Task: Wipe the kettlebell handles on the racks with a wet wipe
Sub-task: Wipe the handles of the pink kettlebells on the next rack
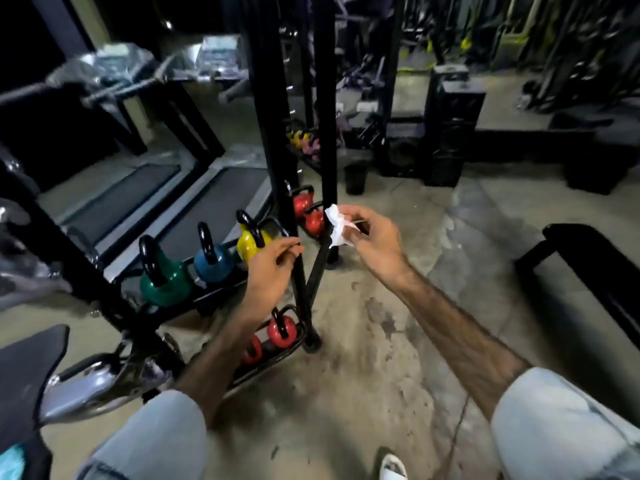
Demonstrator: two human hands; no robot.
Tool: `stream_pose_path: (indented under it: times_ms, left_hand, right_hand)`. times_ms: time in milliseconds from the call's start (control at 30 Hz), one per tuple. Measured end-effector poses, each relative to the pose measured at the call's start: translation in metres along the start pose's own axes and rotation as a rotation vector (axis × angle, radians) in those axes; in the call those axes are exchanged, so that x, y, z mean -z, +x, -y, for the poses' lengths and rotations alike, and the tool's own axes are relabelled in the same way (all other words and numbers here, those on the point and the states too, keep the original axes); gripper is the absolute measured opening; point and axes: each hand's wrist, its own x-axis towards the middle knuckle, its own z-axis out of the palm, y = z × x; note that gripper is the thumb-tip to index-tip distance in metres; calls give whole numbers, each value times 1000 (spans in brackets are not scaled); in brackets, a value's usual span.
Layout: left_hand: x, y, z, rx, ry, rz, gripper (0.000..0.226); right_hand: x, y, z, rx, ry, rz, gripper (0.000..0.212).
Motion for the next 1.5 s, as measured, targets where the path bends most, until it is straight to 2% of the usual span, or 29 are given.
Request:
stream_pose_path:
  times_ms: [133,233,467,633,767,967,1167,1367,1500]
  left_hand:
    - [-54,50,-35,-102,17,20,21]
    - [-101,98,-53,-109,49,21,21]
    - [-216,232,-82,-84,70,18,20]
    - [-279,321,-103,-84,45,-33,19]
    - [-308,382,-103,-70,105,-87,21]
    - [-360,508,-47,-48,75,-192,19]
    - [-389,645,-4,26,55,-288,17]
    - [-420,764,19,56,154,-318,17]
    - [-448,851,64,93,218,-348,17]
  right_hand:
    - [60,43,-1,141,-119,-121,33]
    - [102,88,-15,159,-118,-132,28]
    - [201,232,-58,160,-286,-67,16]
    - [244,343,-86,170,-362,-20,19]
    - [259,413,-113,197,-360,9,21]
    - [263,558,-180,223,-346,64,23]
    - [256,708,-228,170,-330,183,20]
    - [248,844,-263,165,-326,262,22]
    - [231,942,-313,175,-266,326,19]
